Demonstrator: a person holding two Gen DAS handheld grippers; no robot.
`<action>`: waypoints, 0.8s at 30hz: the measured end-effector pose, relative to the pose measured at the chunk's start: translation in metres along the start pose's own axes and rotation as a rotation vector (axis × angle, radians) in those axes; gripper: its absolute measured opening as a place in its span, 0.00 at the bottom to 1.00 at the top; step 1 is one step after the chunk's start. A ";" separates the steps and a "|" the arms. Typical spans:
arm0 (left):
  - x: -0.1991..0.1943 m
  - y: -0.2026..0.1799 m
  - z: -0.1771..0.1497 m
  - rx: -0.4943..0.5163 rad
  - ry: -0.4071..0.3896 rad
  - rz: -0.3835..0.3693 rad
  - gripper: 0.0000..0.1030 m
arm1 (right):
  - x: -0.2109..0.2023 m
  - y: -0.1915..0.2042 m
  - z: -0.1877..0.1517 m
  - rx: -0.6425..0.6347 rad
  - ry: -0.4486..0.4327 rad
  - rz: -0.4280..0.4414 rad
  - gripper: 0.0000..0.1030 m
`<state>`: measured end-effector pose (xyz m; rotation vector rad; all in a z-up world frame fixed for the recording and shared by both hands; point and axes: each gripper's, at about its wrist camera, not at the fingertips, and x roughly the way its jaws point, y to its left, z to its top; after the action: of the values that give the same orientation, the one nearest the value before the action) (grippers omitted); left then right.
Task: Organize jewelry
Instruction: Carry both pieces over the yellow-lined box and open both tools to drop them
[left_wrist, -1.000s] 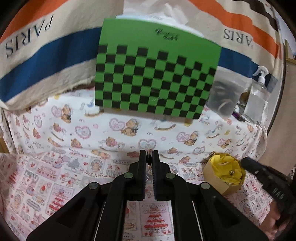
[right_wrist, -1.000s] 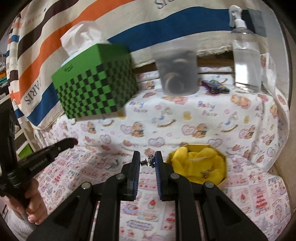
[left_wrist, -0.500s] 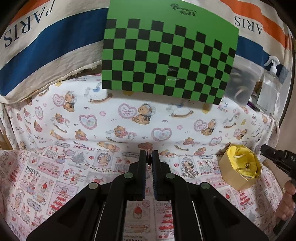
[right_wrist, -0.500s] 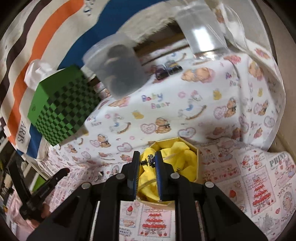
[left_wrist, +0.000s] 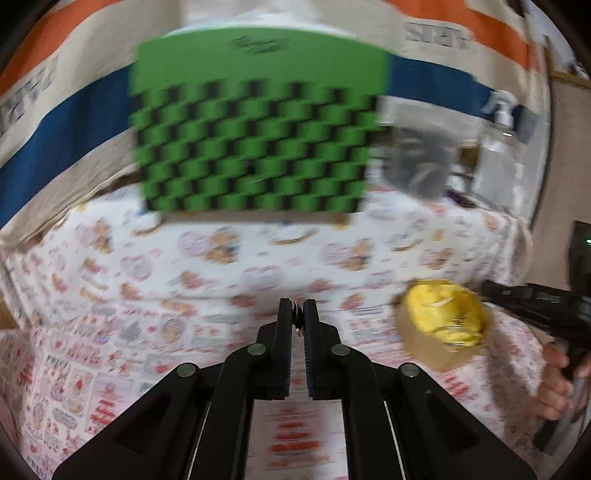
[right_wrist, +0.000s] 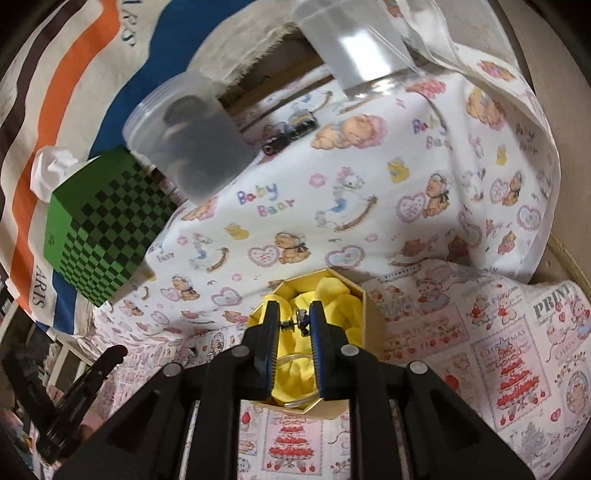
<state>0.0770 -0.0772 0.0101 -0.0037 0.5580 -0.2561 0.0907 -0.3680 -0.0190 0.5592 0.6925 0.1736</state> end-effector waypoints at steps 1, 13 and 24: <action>0.001 -0.010 0.003 0.012 0.005 -0.020 0.05 | 0.001 -0.002 0.001 0.007 0.004 0.002 0.15; 0.046 -0.101 0.020 0.049 0.124 -0.207 0.05 | 0.001 -0.019 0.003 0.121 0.028 0.067 0.15; 0.078 -0.123 0.014 0.033 0.205 -0.276 0.05 | 0.002 -0.032 0.002 0.180 0.034 0.082 0.15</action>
<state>0.1186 -0.2155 -0.0094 -0.0231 0.7575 -0.5385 0.0931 -0.3945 -0.0361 0.7595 0.7230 0.1990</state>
